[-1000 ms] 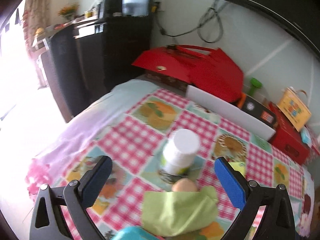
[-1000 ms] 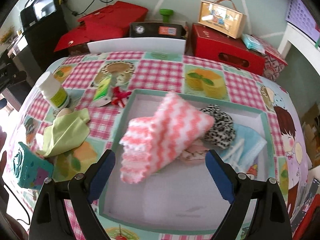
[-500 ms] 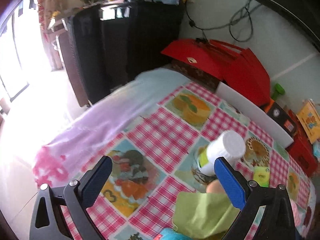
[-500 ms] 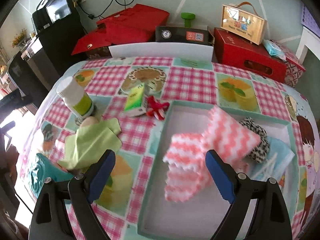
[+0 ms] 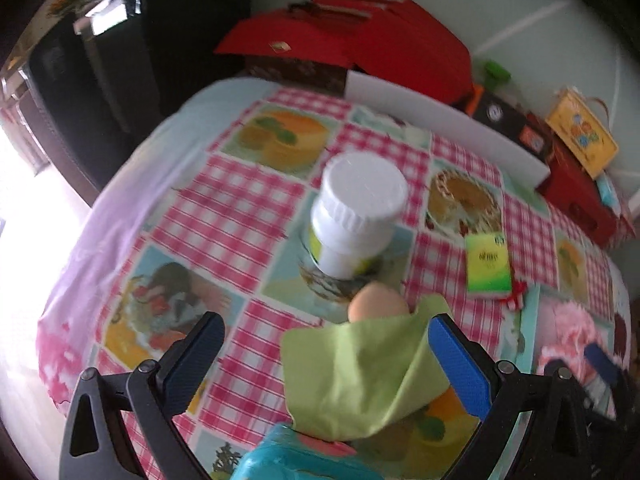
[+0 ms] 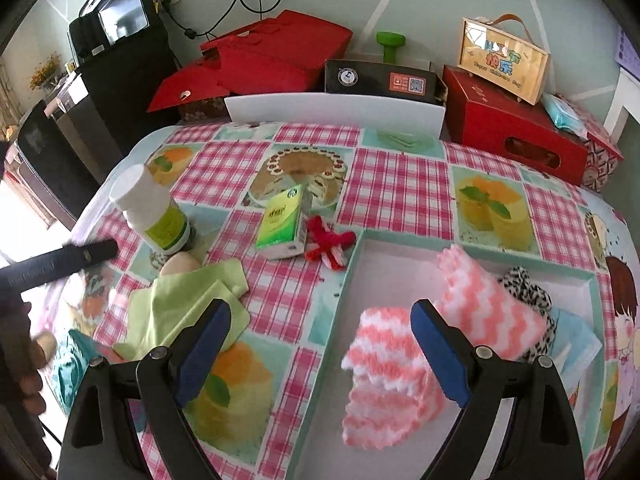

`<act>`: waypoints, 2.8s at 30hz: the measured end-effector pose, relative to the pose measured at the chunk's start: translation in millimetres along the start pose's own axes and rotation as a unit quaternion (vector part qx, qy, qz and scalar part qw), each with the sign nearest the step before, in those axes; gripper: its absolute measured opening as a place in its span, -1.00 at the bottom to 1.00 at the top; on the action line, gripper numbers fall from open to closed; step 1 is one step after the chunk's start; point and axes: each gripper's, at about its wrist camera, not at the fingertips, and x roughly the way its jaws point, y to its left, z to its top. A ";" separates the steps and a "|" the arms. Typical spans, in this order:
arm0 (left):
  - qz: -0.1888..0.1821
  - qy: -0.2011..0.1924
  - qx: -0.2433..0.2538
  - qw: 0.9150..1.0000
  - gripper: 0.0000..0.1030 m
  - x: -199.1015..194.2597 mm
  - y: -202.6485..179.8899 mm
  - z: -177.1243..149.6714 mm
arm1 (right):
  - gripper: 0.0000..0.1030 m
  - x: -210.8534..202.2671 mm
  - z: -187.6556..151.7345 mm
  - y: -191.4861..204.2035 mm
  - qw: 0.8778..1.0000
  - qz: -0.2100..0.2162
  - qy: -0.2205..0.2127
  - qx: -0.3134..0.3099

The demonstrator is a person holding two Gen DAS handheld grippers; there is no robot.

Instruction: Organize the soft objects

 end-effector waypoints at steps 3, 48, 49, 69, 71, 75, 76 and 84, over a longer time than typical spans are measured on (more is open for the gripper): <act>0.000 0.015 0.005 1.000 0.99 6.0 -4.4 -0.7 | 0.78 6.3 6.3 -2.3 1.000 0.007 0.008 -0.001; 0.043 0.132 0.196 0.971 -0.21 73.3 -116.3 -52.6 | 0.78 17.2 15.9 -19.7 0.999 0.038 0.025 0.022; 0.040 0.131 0.193 0.972 -0.27 73.5 -115.8 -52.7 | 0.78 17.6 15.8 -19.9 0.999 0.038 0.026 0.022; -0.020 0.118 0.140 0.983 -0.91 58.5 -66.1 -37.0 | 0.78 23.6 11.7 -11.5 0.999 0.032 0.035 0.006; -0.031 0.117 0.137 0.983 -0.91 54.6 -64.3 -34.5 | 0.78 23.6 11.9 -9.9 0.999 0.031 0.035 0.004; -0.043 0.137 0.138 0.980 -0.88 50.8 -73.8 -32.2 | 0.78 23.1 12.6 -8.8 0.999 0.039 0.036 0.005; -0.041 0.140 0.145 0.979 -0.88 49.4 -78.9 -32.4 | 0.78 22.3 12.9 -9.3 0.999 0.039 0.035 0.005; -0.023 0.174 0.180 0.968 0.11 50.5 -108.2 -23.2 | 0.78 9.9 16.6 -21.3 0.999 0.028 0.025 0.015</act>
